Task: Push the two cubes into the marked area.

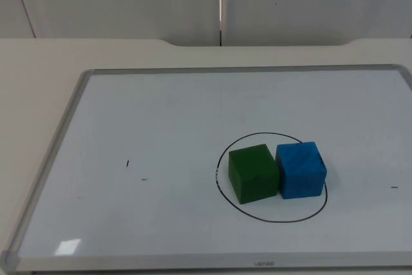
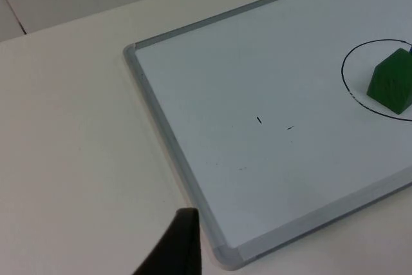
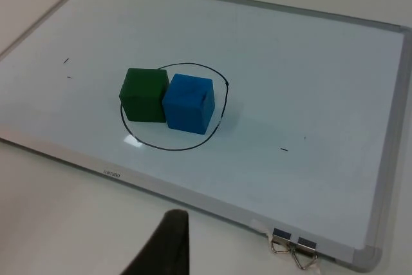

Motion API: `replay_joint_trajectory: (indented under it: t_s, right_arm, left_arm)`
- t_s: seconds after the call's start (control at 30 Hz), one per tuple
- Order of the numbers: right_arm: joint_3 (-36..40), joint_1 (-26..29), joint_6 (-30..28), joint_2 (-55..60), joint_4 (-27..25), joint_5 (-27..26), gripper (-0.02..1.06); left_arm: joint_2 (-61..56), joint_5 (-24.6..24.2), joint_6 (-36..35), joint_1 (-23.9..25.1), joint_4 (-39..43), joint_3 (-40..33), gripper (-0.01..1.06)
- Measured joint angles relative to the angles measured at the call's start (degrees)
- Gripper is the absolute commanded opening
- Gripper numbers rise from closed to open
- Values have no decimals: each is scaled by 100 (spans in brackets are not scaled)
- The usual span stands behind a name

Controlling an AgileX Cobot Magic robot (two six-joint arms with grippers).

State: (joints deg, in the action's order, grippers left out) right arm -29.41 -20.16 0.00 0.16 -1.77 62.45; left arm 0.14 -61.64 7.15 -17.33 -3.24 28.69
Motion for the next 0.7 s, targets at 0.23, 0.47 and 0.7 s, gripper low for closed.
replay_joint_trajectory:
  t_s: [0.23,0.47,0.7]
  right_arm:
    - [0,0,0,0,0,0,105]
    - [0,0,0,0,0,0,105]
    - [0,0,0,0,0,0,105]
  left_arm:
    - [0,0,0,0,0,0,105]
    - [0,0,0,410,0,0,105]
    - [0,0,0,1053,0,0,105]
